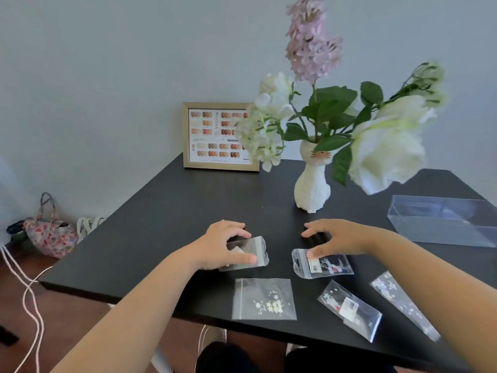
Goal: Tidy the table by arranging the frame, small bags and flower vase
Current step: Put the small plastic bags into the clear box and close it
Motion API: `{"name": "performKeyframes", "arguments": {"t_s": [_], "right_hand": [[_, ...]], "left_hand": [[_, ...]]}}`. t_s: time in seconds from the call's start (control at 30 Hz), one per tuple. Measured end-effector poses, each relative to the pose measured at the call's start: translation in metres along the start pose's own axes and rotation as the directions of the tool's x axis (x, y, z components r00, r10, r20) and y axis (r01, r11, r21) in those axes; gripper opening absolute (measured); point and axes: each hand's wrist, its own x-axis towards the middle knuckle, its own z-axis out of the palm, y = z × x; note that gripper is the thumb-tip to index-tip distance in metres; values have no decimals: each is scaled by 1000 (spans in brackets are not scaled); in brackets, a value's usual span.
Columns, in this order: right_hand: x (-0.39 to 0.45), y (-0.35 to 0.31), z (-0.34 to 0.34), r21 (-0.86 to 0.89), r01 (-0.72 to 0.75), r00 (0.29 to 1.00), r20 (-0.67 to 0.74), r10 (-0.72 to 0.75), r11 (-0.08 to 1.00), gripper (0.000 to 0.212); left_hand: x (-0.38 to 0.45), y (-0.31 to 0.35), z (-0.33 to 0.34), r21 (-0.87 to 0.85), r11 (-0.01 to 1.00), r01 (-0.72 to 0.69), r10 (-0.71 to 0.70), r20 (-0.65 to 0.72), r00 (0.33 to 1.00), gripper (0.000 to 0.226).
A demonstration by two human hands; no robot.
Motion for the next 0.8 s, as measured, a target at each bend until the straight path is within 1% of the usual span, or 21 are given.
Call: {"name": "performKeyframes", "arguments": {"t_s": [0.03, 0.07, 0.1, 0.17, 0.23, 0.27, 0.33, 0.37, 0.43, 0.47, 0.57, 0.67, 0.73, 0.8], "right_hand": [[-9, 4, -1, -27, -5, 1000, 11, 6, 1000, 72], [-17, 8, -1, -42, -11, 1000, 14, 12, 999, 75], [-24, 11, -1, -48, -17, 1000, 13, 18, 999, 77], [-36, 14, 1, -47, -16, 1000, -4, 16, 999, 74], [-44, 18, 5, -33, -15, 998, -56, 13, 999, 60], [-47, 19, 7, -26, -15, 995, -102, 12, 1000, 52], [-53, 21, 10, -12, -3, 976, -218, 0, 1000, 36], [-56, 23, 11, -1, 8, 960, -280, -8, 1000, 29], [-63, 27, 13, 31, 32, 922, -387, -17, 999, 17], [-68, 29, 12, 59, 45, 906, -424, -15, 997, 14], [-86, 34, 6, 135, 59, 870, -493, 15, 989, 24], [-103, 42, -5, 125, 57, 831, -555, 22, 991, 33], [-119, 54, -16, 149, 57, 781, -623, 49, 987, 32], [-130, 66, -30, 172, 52, 689, -720, 89, 984, 31]], "left_hand": [[-3, 5, 4, 38, 999, 6, -7, 13, 1000, 73], [-5, 9, 8, 43, 999, 7, -7, -5, 1000, 73], [-7, 13, 12, 19, 1000, 10, -9, -50, 999, 69], [-12, 17, 19, -60, 998, 14, -25, -188, 982, 58], [-17, 19, 24, -140, 990, 15, -60, -319, 946, 45], [-19, 20, 26, -189, 982, 10, -78, -361, 929, 38], [-23, 26, 28, -257, 966, -8, -103, -414, 905, 29], [-25, 31, 29, -252, 968, -13, -101, -433, 896, 28], [-24, 45, 30, -211, 977, -26, -72, -445, 893, 32], [-23, 55, 31, -194, 980, -38, -52, -436, 898, 33], [-15, 86, 33, -151, 983, -109, 38, -409, 912, 36], [-4, 117, 43, -101, 981, -167, 113, -402, 909, 31], [7, 138, 54, -106, 971, -215, 156, -397, 904, 25], [17, 156, 65, -114, 960, -256, 193, -393, 899, 23]]}}
